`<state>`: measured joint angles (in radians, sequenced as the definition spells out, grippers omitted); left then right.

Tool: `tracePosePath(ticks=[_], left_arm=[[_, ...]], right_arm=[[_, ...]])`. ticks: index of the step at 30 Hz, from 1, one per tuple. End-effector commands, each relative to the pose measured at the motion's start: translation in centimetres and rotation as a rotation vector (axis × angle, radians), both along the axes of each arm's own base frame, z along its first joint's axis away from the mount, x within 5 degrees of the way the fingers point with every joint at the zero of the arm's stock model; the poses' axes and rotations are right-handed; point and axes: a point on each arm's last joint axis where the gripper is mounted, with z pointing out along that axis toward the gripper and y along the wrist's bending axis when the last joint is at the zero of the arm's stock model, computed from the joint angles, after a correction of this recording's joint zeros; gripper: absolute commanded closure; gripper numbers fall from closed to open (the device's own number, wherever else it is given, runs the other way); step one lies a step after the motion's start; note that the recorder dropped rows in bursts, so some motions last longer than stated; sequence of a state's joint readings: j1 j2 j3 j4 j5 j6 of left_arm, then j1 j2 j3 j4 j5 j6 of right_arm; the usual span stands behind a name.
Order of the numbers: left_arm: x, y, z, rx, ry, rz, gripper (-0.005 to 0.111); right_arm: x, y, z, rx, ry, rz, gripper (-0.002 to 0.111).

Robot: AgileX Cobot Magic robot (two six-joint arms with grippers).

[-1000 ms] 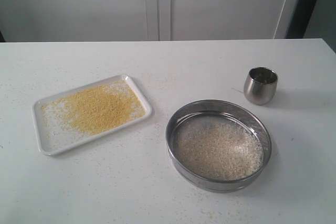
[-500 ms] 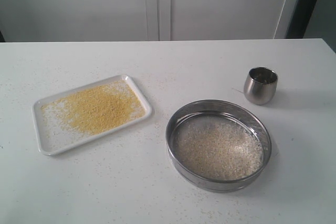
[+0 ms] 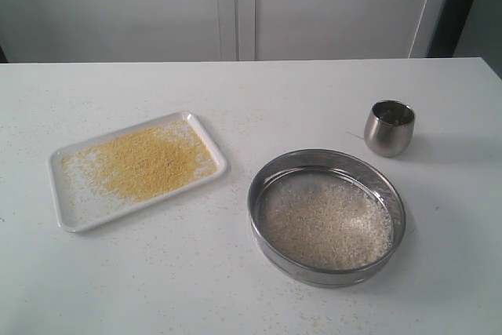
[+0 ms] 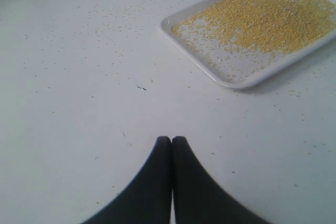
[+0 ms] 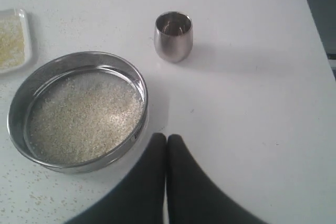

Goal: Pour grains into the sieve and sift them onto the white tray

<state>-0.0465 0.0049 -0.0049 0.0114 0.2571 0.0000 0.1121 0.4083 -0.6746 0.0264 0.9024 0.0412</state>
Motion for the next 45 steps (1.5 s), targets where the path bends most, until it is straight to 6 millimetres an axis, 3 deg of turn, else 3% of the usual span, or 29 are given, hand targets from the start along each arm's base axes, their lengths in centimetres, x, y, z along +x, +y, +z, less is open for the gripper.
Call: tracePosePath(ticks=[1, 10, 19, 27, 39, 45], left_arm=[[0.0, 0.0, -0.1, -0.011, -0.002, 0.003, 0.107], [0.0, 0.0, -0.1, -0.011, -0.002, 0.003, 0.107], [0.0, 0.0, -0.1, -0.011, -0.002, 0.003, 0.107], [0.0, 0.0, -0.1, -0.011, -0.002, 0.003, 0.107], [0.0, 0.0, -0.1, -0.011, -0.002, 0.003, 0.107], [0.0, 0.0, -0.1, -0.006, -0.002, 0.003, 0.107]], right_arm=[[-1.6, -0.2, -0.6, 0.009, -0.076, -0.006, 0.108], [-4.0, -0.7, -1.6, -0.009, -0.183, -0.021, 0.108], [-4.7, -1.3, -3.6, -0.062, -0.209, -0.070, 0.108], [-4.7, -1.3, -4.1, -0.061, -0.347, -0.101, 0.108], [-4.4, -1.3, -4.3, -0.070, -0.375, -0.155, 0.108], [-3.1, -1.2, -6.2, -0.069, -0.420, -0.143, 0.108]])
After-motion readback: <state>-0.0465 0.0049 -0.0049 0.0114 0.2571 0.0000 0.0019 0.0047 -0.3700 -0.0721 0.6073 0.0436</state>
